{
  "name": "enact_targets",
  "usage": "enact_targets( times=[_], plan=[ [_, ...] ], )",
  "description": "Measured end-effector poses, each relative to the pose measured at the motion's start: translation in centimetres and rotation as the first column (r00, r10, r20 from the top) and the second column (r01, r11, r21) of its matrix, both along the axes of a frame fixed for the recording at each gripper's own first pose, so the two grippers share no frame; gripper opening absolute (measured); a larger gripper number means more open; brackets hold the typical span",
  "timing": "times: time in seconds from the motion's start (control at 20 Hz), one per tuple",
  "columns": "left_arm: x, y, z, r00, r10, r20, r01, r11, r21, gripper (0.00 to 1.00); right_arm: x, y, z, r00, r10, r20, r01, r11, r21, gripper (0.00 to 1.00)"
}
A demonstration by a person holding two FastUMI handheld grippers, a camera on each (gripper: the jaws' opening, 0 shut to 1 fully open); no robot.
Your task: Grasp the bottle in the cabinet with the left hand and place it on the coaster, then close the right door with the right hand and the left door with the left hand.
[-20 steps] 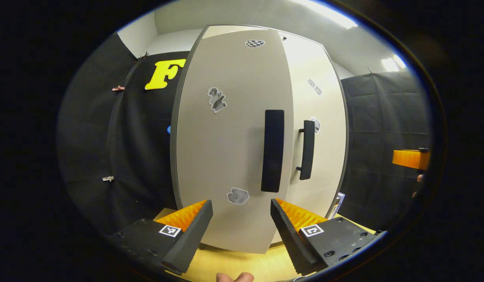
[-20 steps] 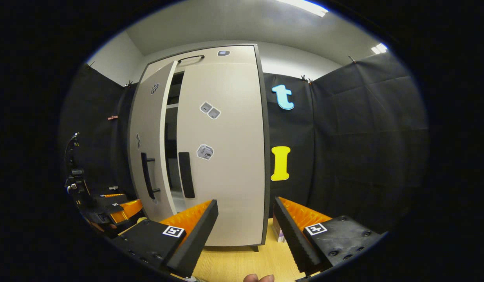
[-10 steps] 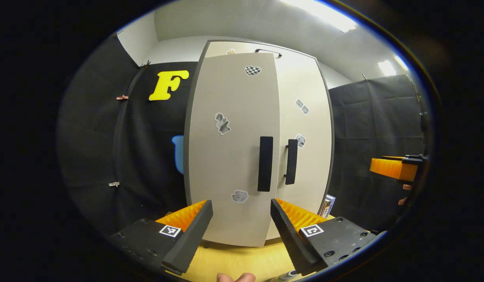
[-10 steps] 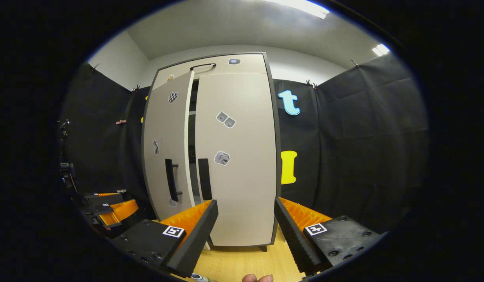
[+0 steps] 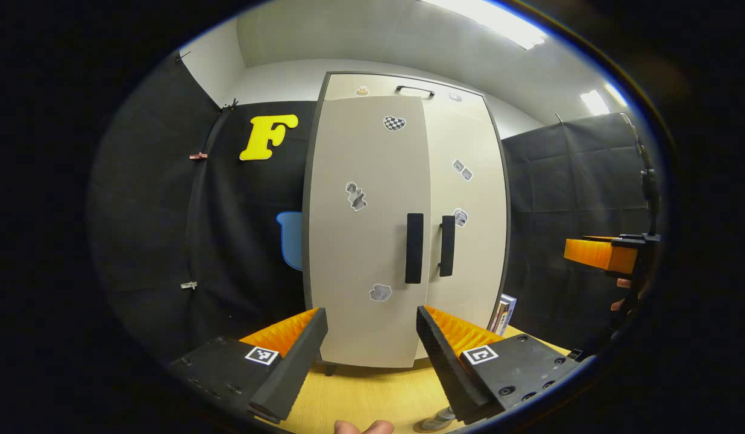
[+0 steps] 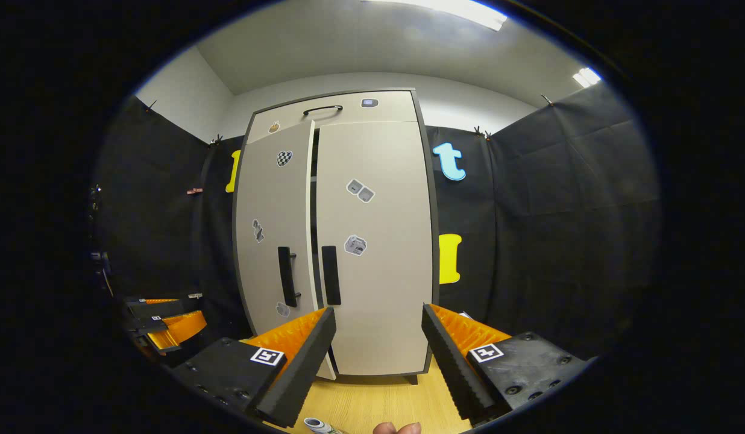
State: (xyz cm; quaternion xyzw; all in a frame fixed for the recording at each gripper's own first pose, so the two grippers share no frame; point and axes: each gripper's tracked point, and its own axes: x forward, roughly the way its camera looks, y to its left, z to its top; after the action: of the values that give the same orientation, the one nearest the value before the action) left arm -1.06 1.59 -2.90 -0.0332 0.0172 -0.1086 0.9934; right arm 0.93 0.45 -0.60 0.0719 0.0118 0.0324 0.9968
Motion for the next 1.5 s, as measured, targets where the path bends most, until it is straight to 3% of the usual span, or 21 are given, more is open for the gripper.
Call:
enact_targets(
  times=[1.5],
  plan=[
    [-2.8, -0.3, 1.2, 1.000, 0.005, 0.024, -0.005, 1.000, -0.001, 0.95, -1.4, 1.3, 0.9, 0.999, 0.042, 0.015, -0.041, 0.999, -0.007, 0.95]
  ],
)
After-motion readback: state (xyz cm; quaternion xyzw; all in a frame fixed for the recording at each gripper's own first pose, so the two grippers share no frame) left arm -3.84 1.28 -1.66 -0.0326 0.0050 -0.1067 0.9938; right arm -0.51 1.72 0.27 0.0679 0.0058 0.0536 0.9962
